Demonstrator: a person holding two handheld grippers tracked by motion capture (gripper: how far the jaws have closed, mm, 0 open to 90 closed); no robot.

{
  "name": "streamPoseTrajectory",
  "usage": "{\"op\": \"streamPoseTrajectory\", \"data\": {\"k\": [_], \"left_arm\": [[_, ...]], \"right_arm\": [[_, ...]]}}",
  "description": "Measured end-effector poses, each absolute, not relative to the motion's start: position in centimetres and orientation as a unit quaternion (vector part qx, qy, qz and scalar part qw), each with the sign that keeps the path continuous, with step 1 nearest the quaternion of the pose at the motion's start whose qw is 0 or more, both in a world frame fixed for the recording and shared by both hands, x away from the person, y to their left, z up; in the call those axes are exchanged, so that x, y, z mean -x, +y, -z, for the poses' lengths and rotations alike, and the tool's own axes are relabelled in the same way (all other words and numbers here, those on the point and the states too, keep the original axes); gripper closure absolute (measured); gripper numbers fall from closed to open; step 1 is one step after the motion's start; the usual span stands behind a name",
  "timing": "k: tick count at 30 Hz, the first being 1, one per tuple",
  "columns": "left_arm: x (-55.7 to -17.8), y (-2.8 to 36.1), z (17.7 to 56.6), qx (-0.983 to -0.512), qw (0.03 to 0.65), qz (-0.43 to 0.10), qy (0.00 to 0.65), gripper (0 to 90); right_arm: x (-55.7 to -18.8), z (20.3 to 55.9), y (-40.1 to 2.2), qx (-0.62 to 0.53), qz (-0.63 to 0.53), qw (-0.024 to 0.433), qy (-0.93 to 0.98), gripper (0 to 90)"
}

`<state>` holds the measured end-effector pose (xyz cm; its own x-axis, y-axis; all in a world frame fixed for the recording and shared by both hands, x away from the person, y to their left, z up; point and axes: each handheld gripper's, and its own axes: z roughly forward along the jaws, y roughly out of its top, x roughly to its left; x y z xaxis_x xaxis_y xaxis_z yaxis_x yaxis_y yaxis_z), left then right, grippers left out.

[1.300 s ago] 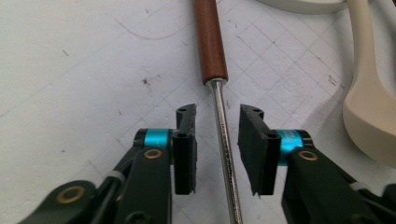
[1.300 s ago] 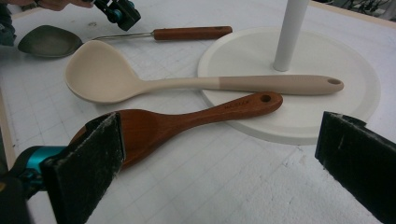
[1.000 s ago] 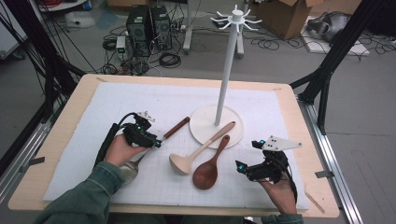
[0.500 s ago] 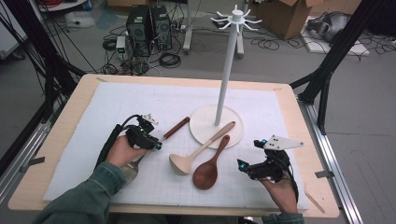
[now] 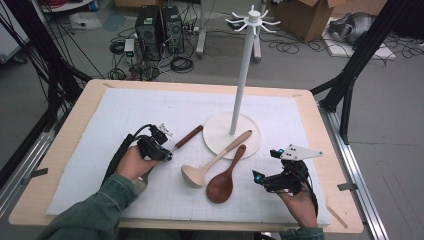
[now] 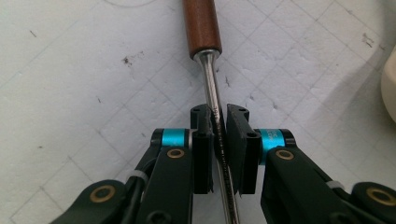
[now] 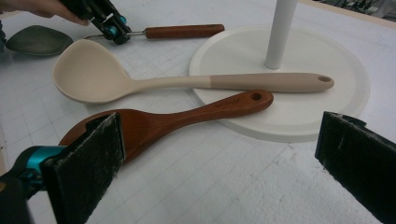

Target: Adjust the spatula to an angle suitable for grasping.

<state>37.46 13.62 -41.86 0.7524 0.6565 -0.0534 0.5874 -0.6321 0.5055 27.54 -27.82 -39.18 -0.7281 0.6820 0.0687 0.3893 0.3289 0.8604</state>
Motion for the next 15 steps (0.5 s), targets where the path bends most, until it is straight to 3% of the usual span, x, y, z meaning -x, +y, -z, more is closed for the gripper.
{"op": "streamPoseTrajectory", "data": {"k": [15], "left_arm": [[-37.6,14.8,41.7,-0.885,0.259,-0.07,0.38,84.0]], "right_arm": [[-27.6,39.3,-27.6,-0.332,-0.469,0.155,0.804,0.5]]}}
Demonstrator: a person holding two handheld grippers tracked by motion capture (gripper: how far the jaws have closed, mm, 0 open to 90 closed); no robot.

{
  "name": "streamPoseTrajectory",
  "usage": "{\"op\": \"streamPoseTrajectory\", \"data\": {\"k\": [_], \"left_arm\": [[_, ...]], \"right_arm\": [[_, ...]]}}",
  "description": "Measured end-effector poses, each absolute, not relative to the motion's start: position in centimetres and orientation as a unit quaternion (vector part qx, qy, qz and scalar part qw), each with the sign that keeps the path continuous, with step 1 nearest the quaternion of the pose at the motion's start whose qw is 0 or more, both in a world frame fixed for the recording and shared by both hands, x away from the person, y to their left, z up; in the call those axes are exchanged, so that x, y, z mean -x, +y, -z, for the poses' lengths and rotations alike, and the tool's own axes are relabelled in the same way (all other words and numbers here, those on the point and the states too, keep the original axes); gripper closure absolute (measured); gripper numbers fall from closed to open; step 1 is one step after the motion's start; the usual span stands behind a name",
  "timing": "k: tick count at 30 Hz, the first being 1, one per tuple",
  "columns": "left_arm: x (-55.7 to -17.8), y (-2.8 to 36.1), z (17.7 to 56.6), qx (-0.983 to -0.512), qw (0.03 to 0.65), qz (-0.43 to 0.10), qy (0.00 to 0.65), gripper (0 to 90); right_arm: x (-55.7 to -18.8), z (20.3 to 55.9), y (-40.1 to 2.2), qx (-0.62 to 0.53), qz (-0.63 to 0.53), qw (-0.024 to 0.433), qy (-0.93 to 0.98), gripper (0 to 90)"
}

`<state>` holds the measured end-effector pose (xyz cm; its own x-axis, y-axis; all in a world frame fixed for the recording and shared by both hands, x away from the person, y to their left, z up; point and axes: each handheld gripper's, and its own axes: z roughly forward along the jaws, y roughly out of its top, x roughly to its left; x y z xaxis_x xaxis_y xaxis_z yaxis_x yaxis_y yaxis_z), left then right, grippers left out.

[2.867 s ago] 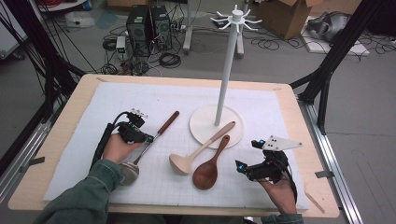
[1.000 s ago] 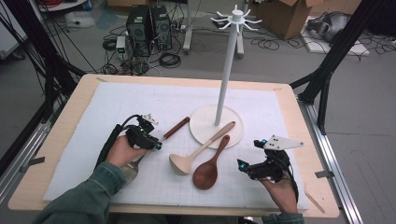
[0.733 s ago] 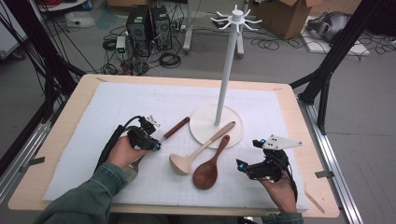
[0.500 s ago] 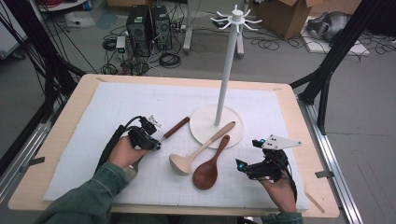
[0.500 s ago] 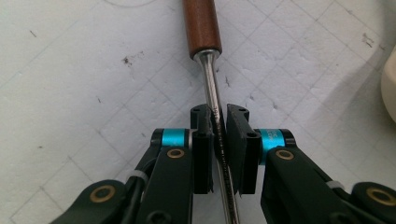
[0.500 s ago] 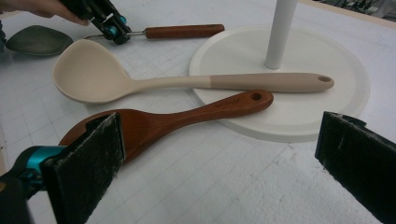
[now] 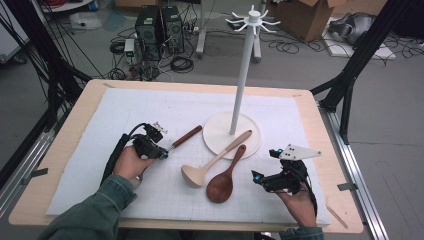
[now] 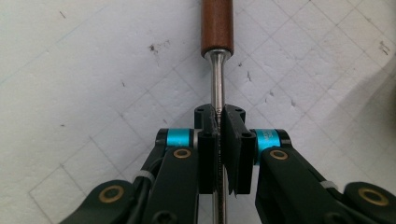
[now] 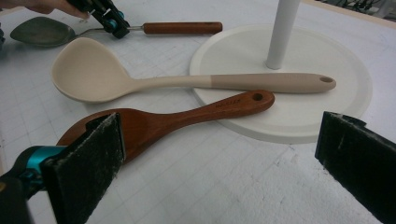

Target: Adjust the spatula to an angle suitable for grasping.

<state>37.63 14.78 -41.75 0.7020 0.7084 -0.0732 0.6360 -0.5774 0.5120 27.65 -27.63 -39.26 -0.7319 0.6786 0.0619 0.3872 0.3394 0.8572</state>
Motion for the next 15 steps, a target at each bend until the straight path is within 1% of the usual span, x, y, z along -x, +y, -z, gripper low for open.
{"op": "streamPoseTrajectory", "data": {"k": [7,15], "left_arm": [[-37.4,15.2,41.2,-0.883,0.268,-0.078,0.377,84.1],[-36.6,16.1,39.8,-0.874,0.303,-0.092,0.37,84.1]], "right_arm": [[-27.7,39.3,-27.5,-0.331,-0.469,0.155,0.804,0.5],[-27.8,39.4,-26.9,-0.33,-0.474,0.148,0.803,0.5]]}}
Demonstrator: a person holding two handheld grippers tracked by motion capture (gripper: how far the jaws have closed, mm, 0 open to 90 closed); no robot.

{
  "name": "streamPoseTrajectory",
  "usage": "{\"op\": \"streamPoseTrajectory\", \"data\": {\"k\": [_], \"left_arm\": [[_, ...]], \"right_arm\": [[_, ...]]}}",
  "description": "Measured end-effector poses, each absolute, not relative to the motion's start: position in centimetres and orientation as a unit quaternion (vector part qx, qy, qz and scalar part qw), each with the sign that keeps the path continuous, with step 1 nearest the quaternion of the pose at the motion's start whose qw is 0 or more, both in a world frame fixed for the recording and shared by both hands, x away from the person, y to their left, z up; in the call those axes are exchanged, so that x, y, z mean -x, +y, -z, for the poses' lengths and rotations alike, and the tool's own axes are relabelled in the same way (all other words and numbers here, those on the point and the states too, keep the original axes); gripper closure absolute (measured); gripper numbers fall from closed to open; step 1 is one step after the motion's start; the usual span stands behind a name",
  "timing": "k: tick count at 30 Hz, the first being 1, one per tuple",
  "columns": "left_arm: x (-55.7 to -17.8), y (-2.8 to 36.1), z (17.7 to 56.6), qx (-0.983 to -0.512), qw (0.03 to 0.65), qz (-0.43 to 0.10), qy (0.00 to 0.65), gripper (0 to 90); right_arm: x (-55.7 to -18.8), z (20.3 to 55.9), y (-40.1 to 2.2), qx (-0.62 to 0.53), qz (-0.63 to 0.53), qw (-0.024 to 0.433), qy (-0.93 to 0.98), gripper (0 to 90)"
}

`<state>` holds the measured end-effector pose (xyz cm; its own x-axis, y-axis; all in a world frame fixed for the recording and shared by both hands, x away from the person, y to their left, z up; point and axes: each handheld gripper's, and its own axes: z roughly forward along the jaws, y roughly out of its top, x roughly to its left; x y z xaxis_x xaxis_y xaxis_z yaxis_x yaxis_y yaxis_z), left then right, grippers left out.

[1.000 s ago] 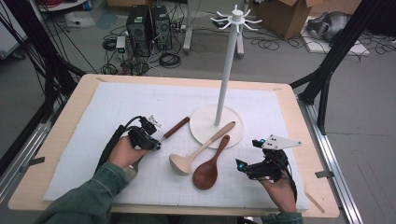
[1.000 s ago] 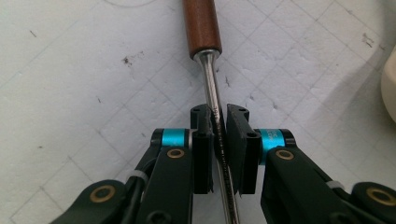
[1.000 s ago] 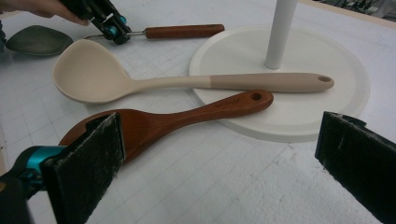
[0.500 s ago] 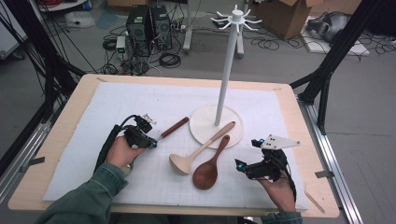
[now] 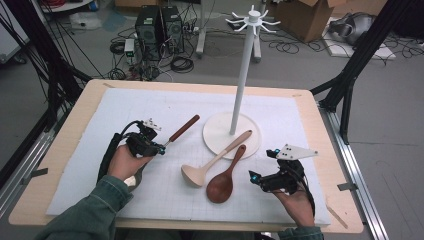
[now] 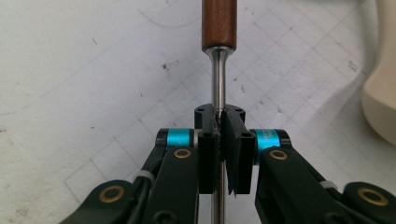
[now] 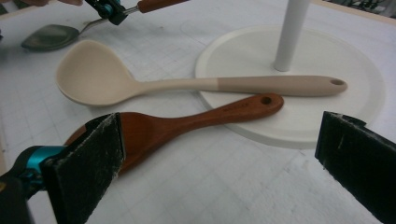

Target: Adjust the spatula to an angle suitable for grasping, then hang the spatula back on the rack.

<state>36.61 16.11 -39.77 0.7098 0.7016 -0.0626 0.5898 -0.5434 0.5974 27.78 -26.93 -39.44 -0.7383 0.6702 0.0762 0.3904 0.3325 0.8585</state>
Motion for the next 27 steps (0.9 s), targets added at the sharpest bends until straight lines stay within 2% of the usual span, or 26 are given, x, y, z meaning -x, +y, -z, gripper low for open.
{"op": "streamPoseTrajectory", "data": {"k": [5,7,27], "left_arm": [[-35.9,16.6,38.8,-0.87,0.327,-0.098,0.357,84.1],[-35.6,16.8,38.5,-0.868,0.335,-0.099,0.354,84.1],[-33.0,17.5,35.1,-0.848,0.412,-0.123,0.312,84.2]], "right_arm": [[-28.0,39.1,-25.7,-0.318,-0.484,0.135,0.804,0.9],[-28.1,38.8,-25.3,-0.313,-0.492,0.131,0.802,5.2],[-29.9,34.2,-18.6,-0.277,-0.492,0.112,0.818,5.2]]}}
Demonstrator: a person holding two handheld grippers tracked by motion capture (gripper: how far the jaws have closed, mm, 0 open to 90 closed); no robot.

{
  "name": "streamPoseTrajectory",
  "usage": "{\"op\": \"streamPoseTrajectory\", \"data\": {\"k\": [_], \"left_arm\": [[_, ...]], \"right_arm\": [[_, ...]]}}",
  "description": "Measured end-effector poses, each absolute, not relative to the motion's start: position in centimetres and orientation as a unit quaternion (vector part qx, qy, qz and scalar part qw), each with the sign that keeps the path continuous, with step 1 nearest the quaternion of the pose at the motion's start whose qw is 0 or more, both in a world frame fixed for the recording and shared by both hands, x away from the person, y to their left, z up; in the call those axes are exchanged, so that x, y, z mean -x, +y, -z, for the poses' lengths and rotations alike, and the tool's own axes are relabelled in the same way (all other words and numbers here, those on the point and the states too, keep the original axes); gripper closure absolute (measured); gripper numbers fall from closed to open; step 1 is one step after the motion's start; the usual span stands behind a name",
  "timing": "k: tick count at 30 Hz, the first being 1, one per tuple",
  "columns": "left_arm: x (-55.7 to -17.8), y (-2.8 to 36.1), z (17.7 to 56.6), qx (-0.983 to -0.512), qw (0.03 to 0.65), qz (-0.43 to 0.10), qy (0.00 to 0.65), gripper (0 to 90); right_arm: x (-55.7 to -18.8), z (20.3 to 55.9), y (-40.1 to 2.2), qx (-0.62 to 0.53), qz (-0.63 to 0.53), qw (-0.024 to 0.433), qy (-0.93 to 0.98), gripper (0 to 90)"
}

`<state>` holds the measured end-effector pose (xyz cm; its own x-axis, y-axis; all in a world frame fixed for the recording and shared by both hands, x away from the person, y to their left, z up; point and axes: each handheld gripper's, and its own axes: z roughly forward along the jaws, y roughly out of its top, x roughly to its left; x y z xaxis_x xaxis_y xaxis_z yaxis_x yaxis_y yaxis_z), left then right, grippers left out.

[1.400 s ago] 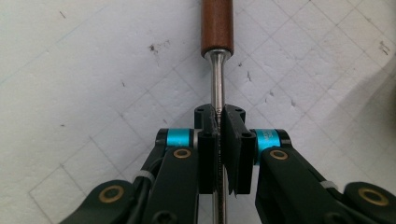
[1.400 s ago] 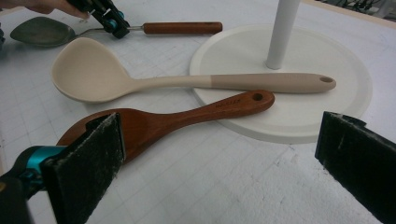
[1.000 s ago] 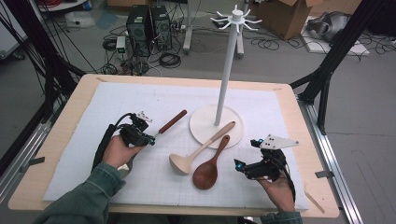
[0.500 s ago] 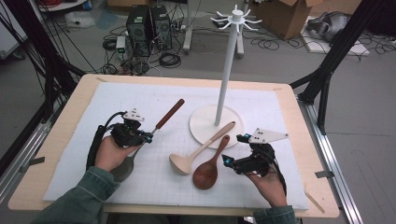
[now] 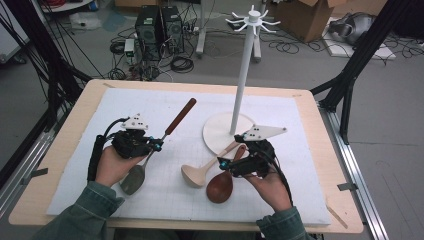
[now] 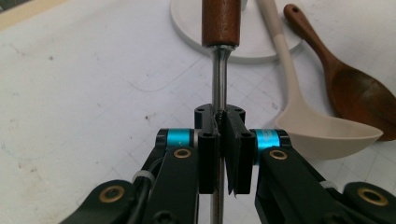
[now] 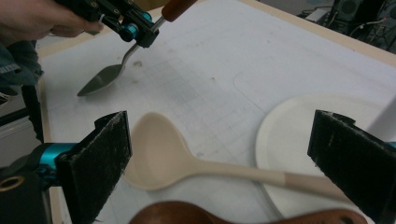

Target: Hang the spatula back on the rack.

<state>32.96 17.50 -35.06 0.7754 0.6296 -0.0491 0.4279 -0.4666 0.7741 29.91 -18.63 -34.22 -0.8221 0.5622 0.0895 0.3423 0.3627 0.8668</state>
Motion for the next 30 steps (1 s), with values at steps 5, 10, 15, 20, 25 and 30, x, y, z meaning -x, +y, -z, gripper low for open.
{"op": "streamPoseTrajectory", "data": {"k": [5,10,15,20,25,30], "left_arm": [[-32.5,17.5,34.3,-0.844,0.425,-0.131,0.3,84.2],[-32.0,17.3,34.0,-0.84,0.439,-0.129,0.292,84.2],[-31.5,16.9,33.9,-0.838,0.447,-0.128,0.286,84.2],[-31.1,16.3,33.6,-0.841,0.449,-0.129,0.274,84.2],[-30.8,15.7,33.1,-0.842,0.453,-0.132,0.262,84.2],[-30.4,15.2,32.8,-0.841,0.457,-0.136,0.255,84.2]], "right_arm": [[-30.5,33.2,-16.6,-0.264,-0.493,0.099,0.823,6.7],[-31.3,32.5,-15.0,-0.263,-0.502,0.097,0.818,9.9],[-31.8,32.1,-13.7,-0.247,-0.525,0.097,0.808,21.6],[-32.6,31.8,-12.7,-0.249,-0.54,0.082,0.8,24.3],[-33.1,31.5,-11.6,-0.258,-0.552,0.066,0.79,30.3],[-33.4,31.1,-10.1,-0.255,-0.559,0.057,0.787,38.1]]}}
